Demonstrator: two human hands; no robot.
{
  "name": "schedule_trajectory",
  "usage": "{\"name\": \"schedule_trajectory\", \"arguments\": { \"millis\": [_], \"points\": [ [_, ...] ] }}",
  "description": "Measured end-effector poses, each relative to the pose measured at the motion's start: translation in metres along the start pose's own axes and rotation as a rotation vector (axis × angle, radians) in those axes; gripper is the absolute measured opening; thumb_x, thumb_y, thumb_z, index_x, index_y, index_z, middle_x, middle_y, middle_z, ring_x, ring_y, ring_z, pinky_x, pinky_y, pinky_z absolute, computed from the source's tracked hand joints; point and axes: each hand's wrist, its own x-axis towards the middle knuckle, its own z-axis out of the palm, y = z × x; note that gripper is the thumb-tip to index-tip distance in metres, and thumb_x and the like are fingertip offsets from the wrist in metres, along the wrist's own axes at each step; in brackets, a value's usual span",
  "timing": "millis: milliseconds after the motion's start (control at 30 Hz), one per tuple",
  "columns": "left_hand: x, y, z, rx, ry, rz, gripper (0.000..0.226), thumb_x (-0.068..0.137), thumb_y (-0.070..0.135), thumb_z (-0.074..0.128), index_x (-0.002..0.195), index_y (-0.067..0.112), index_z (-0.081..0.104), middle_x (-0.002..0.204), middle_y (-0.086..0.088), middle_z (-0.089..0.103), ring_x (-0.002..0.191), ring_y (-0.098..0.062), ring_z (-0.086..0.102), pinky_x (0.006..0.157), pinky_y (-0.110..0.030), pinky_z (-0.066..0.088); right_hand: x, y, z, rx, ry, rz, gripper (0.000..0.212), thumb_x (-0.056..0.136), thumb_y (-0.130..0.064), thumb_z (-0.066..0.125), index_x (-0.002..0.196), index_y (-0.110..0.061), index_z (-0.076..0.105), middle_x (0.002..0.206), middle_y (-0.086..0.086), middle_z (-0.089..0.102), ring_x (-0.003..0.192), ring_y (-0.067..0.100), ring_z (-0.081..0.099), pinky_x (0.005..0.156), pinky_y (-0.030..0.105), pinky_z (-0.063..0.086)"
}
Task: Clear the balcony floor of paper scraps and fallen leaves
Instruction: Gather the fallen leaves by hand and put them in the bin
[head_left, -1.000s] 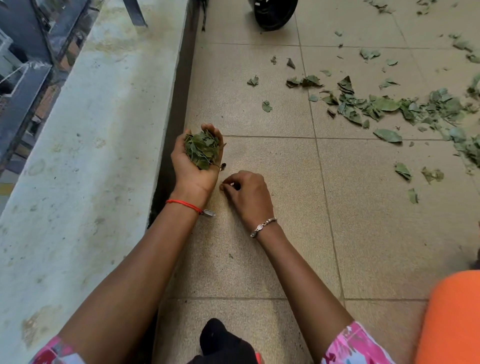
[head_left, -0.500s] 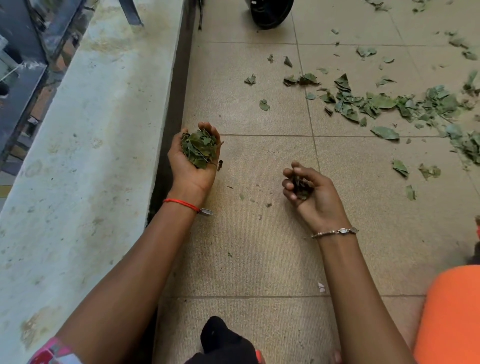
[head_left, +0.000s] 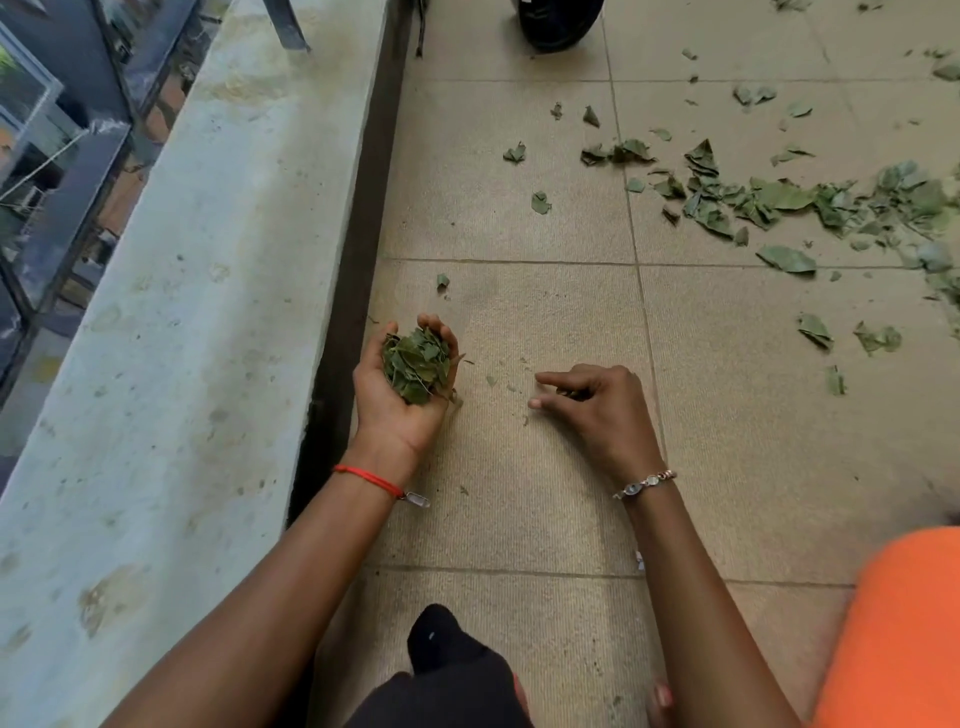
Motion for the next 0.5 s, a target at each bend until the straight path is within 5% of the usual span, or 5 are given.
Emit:
{"name": "schedule_trajectory", "arguments": {
  "millis": [167, 333, 500],
  "points": [
    [-0.010, -0.002, -0.010, 0.038, 0.039, 0.007, 0.031, 0.095, 0.021, 0.042, 0.079, -0.002, 0.056, 0.065, -0.010, 0.060, 0.050, -0.021, 0.063, 0.052, -0.026, 0.057, 0.000, 0.003, 0.001, -0.119, -0.009, -0.080, 0.028, 0.070, -0.013, 0.079, 0.096, -0.005, 0.073, 0.076, -0.003, 0.066, 0.066, -0.002, 0.055, 0.065, 0.004, 0.043],
    [-0.015, -0.001, -0.016, 0.031, 0.028, 0.003, 0.049, 0.095, 0.021, 0.041, 0.062, -0.008, 0.063, 0.064, -0.011, 0.061, 0.049, -0.022, 0.063, 0.052, -0.026, 0.057, -0.002, 0.007, 0.004, -0.188, 0.028, -0.158, 0.008, 0.075, -0.013, 0.075, 0.081, -0.009, 0.075, 0.077, -0.001, 0.069, 0.068, -0.003, 0.056, 0.065, 0.004, 0.042],
    [-0.017, 0.005, -0.014, 0.002, 0.005, 0.033, 0.042, 0.090, 0.016, 0.044, 0.062, -0.008, 0.063, 0.064, -0.012, 0.060, 0.050, -0.023, 0.062, 0.053, -0.027, 0.057, -0.004, 0.008, 0.008, -0.318, 0.030, -0.222, 0.009, 0.082, -0.014, 0.068, 0.083, -0.007, 0.072, 0.084, 0.005, 0.068, 0.077, 0.015, 0.061, 0.073, 0.027, 0.049]
  ]
}}
